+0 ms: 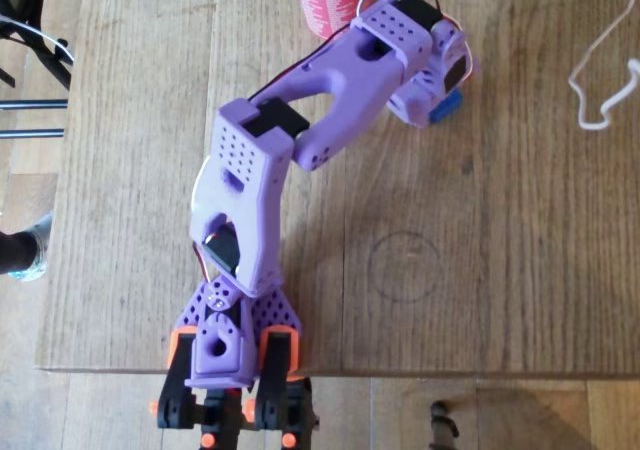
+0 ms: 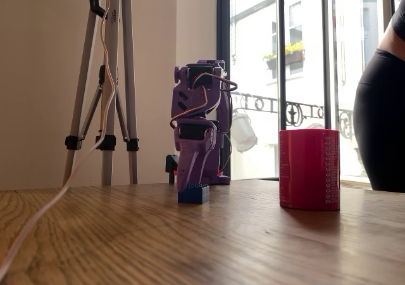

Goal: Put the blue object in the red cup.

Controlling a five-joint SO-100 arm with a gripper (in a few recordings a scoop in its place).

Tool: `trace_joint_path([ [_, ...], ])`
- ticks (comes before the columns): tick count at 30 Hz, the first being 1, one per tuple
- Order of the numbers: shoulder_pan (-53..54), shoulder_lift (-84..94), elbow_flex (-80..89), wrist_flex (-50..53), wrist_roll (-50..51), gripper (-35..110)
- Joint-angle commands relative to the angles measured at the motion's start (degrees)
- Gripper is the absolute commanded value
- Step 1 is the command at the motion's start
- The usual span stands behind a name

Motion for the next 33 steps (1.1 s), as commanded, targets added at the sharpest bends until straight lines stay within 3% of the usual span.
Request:
trace_joint_path([
  [1,0.62,1.23,-3.16,-1.23,-4.57,1],
  [12,2.99,3.87,-3.60,-5.71,-6.94,1],
  [19,4.83,14.68,-15.38,-8.88,-13.97,1],
  [25,-3.43,20.57,-24.08,-5.71,-18.63,1],
  [33,-16.44,21.62,-23.12,-3.78,-19.69,1],
])
